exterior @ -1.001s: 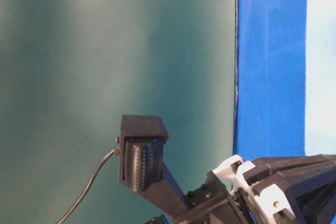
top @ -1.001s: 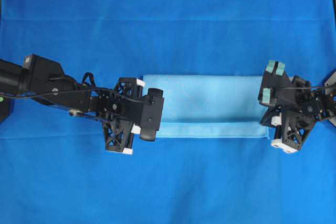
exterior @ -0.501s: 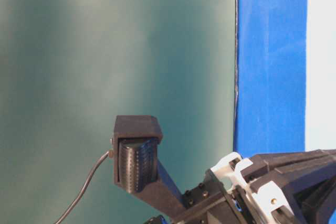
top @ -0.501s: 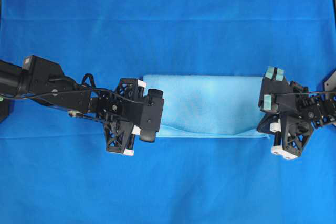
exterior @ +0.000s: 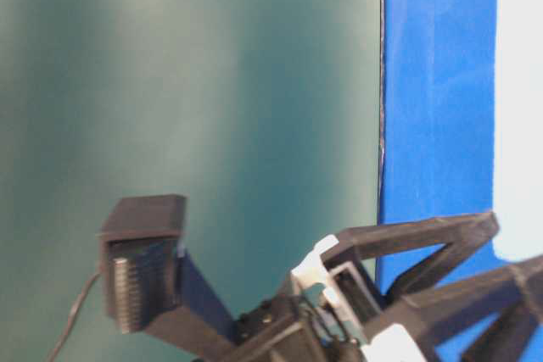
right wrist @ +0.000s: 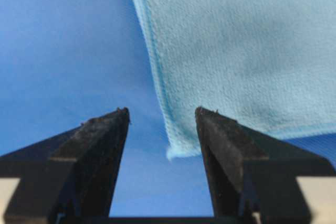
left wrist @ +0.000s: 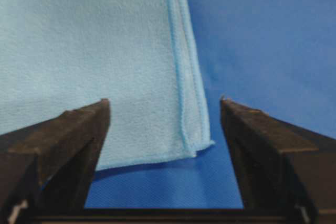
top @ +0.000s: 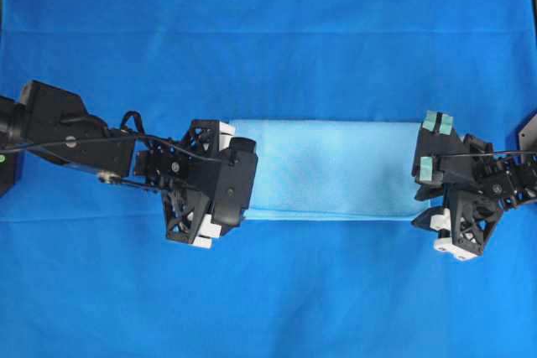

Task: Fold the light blue towel.
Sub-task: 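Lay the folded edge down and open both grippers, then move both grippers to the left and right ends of the folded strip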

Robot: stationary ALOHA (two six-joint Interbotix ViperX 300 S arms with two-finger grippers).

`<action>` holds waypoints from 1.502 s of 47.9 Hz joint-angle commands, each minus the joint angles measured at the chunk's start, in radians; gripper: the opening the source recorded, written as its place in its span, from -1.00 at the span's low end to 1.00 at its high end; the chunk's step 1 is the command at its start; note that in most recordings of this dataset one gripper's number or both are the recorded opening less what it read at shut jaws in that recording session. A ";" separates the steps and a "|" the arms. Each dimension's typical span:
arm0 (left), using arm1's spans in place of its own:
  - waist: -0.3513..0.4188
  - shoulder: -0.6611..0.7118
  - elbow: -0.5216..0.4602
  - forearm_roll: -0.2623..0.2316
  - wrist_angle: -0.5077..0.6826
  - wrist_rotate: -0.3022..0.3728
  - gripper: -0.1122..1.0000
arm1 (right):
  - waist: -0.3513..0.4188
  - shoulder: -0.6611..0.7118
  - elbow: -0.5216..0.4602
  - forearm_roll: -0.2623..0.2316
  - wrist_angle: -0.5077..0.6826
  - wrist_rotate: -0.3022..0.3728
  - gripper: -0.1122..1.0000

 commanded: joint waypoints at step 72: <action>0.284 0.164 -0.006 -0.002 -0.035 0.126 -0.14 | -0.426 0.161 0.026 -0.327 -0.072 0.000 0.14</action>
